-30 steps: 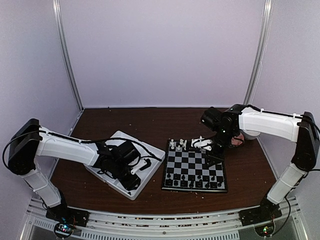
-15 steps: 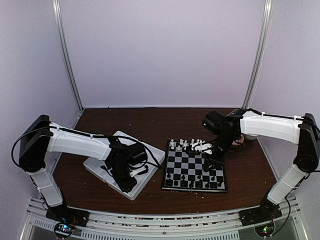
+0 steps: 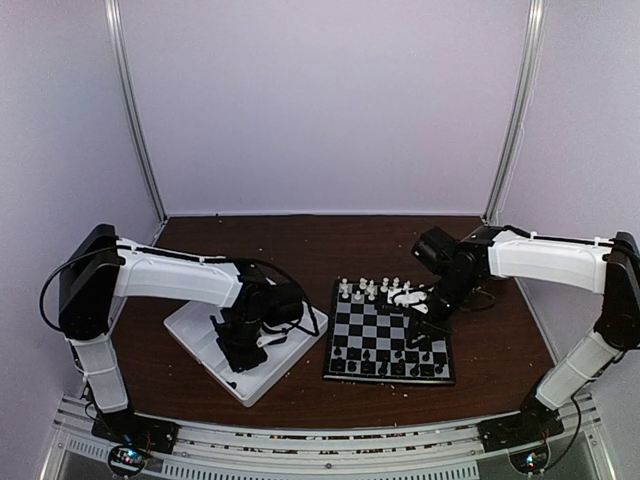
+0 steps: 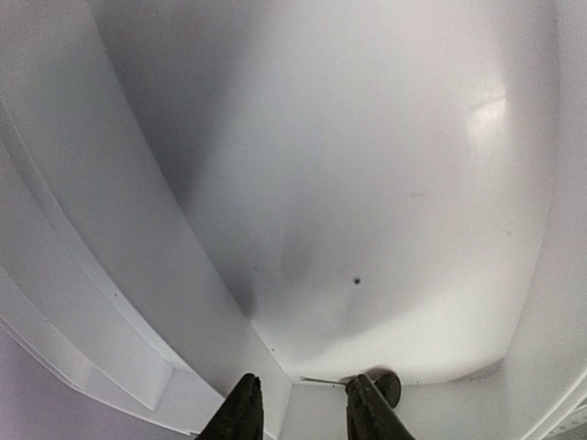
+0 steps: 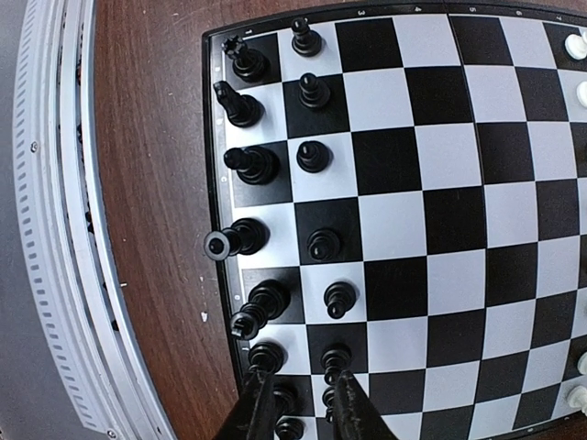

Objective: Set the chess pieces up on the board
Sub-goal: Adjust the pawn in the storage box.

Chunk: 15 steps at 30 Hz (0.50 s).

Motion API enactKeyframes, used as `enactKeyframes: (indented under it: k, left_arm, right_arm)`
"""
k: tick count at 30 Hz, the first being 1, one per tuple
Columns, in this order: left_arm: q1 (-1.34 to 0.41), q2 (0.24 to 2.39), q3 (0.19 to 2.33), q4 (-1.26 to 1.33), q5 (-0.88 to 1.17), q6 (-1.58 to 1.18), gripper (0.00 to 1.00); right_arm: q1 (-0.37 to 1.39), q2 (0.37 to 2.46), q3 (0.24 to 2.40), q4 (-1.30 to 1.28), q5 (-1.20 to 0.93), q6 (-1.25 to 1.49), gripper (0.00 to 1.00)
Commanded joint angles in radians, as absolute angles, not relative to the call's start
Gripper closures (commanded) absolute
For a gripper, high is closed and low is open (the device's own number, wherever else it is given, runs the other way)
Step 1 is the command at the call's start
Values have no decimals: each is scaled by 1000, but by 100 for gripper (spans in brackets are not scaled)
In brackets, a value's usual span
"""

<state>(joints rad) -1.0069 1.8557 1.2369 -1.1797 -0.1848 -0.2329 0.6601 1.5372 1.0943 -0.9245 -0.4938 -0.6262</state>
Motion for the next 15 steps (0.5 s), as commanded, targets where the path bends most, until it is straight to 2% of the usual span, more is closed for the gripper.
enactKeyframes:
  k: [1, 4, 9, 15]
  left_arm:
    - [-1005, 1908, 1292, -1230, -255, -239, 70]
    - [-1002, 1892, 1318, -1234, -276, -253, 72]
    - [-1004, 1817, 1261, -1180, 35, -210, 67]
    - [-1014, 1792, 1185, -1177, 59, -274, 67]
  right_arm:
    - [647, 1490, 1062, -895, -516, -637, 76]
    - [637, 1479, 1052, -888, -528, -634, 76]
    - [628, 1476, 1042, -885, -548, -636, 76]
    - [623, 1476, 1046, -882, -564, -632, 77]
